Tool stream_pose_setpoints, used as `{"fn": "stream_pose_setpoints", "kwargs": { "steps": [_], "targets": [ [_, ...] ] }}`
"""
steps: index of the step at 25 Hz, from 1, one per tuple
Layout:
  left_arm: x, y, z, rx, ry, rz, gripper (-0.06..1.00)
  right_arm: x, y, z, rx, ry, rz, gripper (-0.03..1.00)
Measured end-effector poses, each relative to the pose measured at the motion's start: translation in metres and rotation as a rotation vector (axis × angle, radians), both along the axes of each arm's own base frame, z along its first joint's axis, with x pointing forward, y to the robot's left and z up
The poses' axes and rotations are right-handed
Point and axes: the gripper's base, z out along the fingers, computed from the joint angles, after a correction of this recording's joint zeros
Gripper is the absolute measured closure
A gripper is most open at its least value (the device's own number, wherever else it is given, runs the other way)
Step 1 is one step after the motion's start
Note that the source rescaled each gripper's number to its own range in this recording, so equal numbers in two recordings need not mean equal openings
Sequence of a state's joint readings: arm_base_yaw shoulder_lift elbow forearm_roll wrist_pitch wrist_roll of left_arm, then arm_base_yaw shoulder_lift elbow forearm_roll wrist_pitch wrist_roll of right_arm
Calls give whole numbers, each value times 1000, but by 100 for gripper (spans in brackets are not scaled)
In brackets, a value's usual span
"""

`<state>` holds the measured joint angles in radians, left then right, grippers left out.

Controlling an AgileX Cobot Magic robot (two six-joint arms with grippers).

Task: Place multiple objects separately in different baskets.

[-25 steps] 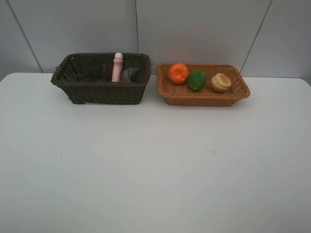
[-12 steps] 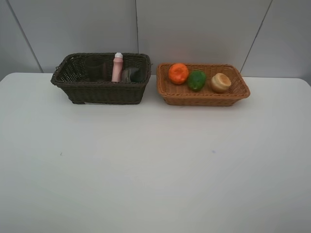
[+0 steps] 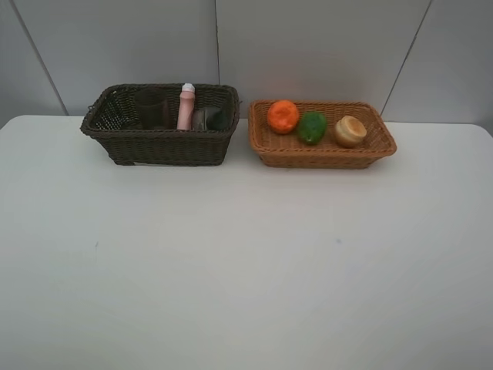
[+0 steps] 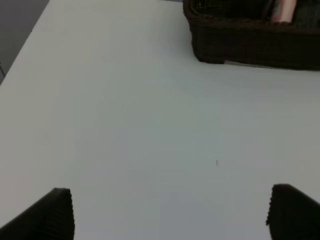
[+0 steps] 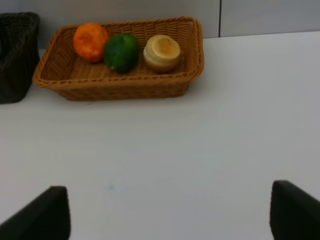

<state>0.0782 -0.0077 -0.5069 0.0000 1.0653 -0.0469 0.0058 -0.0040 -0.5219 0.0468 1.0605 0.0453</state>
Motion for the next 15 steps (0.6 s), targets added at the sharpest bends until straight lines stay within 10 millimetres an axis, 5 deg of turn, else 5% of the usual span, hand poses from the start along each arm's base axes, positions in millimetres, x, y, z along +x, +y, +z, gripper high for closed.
{"fn": "stream_pose_setpoints", "kwargs": {
  "steps": [15],
  "targets": [
    [0, -3, 0, 14, 0, -43, -5, 0, 0, 0, 0, 0, 0, 15]
  ]
}}
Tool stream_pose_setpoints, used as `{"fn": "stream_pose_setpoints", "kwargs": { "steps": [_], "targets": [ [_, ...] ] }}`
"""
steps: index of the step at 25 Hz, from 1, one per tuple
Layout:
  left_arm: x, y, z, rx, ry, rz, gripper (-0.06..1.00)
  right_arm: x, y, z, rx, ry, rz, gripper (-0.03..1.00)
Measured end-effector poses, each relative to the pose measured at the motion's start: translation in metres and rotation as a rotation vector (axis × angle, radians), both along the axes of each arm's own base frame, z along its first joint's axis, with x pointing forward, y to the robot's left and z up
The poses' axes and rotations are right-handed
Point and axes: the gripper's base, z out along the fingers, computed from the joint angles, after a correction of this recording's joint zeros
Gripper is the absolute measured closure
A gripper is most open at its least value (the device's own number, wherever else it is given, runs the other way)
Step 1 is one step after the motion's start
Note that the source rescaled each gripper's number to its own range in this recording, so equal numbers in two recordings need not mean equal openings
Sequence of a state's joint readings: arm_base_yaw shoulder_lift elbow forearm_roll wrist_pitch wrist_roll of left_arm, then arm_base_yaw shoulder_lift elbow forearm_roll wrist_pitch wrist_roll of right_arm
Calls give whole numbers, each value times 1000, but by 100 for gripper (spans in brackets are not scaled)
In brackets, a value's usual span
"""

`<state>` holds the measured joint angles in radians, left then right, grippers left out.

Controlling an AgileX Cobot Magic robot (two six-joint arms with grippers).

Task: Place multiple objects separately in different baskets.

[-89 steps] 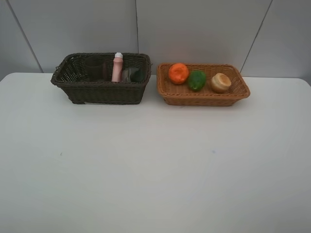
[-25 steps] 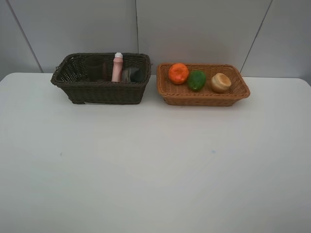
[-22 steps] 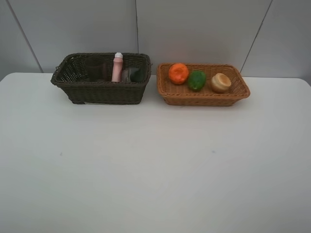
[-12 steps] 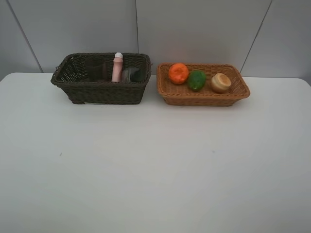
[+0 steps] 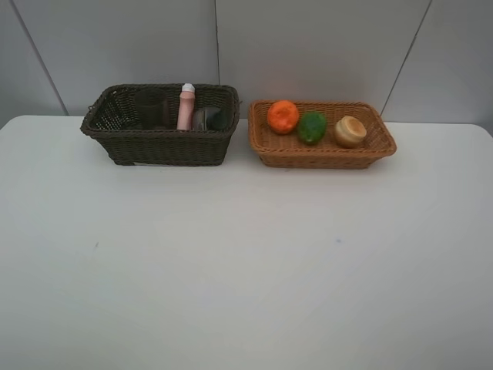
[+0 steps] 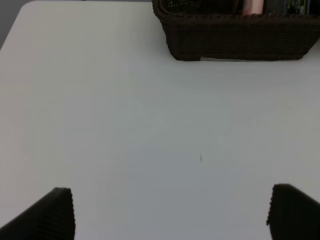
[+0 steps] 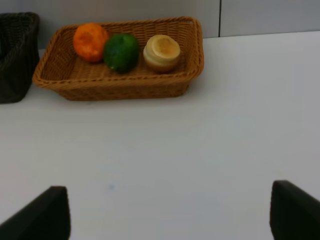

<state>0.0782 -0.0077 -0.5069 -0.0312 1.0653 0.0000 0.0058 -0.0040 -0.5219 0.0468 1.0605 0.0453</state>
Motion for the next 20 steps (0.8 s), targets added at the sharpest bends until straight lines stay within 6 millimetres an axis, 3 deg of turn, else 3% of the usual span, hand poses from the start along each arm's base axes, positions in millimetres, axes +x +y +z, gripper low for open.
{"fn": "stream_pose_setpoints", "kwargs": {
  "steps": [20],
  "targets": [
    [0, 0, 0, -7, 0, -34, -5, 0, 0, 0, 0, 0, 0, 15]
  ]
}}
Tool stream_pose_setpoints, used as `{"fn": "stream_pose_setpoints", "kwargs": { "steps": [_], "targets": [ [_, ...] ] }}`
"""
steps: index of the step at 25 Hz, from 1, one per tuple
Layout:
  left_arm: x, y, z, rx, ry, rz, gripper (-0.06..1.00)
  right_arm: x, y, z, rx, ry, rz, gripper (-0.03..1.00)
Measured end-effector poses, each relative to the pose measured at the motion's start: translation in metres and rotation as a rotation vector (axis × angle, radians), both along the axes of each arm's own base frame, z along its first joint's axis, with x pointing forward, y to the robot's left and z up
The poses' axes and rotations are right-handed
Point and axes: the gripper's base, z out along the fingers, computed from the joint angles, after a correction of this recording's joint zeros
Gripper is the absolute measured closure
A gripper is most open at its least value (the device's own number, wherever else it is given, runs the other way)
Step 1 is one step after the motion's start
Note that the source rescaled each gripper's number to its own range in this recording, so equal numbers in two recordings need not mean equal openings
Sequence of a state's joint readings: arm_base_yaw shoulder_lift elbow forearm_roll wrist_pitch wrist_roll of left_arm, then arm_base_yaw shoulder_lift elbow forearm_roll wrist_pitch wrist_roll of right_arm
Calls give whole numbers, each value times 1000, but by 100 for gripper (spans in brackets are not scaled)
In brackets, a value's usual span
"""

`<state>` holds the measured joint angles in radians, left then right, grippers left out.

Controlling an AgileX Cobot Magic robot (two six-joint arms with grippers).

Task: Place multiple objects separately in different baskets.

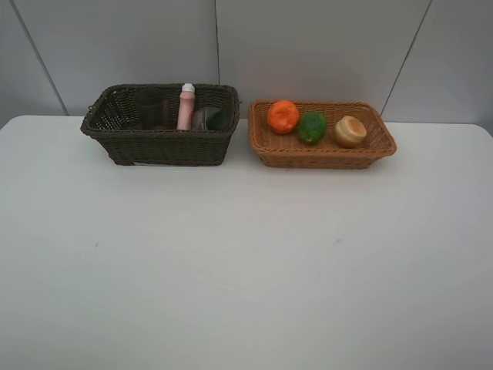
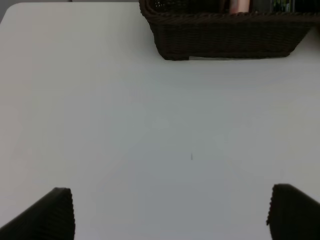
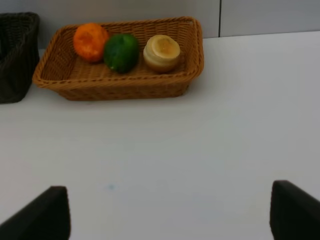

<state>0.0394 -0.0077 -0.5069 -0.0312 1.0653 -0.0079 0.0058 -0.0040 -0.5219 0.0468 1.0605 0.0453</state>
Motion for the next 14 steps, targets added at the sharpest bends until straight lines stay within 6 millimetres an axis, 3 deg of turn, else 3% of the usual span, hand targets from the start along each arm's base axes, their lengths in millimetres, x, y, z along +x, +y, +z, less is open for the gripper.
{"fn": "stream_pose_setpoints", "kwargs": {
  "steps": [14],
  "targets": [
    [0, 0, 0, -1, 0, 0, -5, 0, 0, 0, 0, 0, 0, 15]
  ]
}}
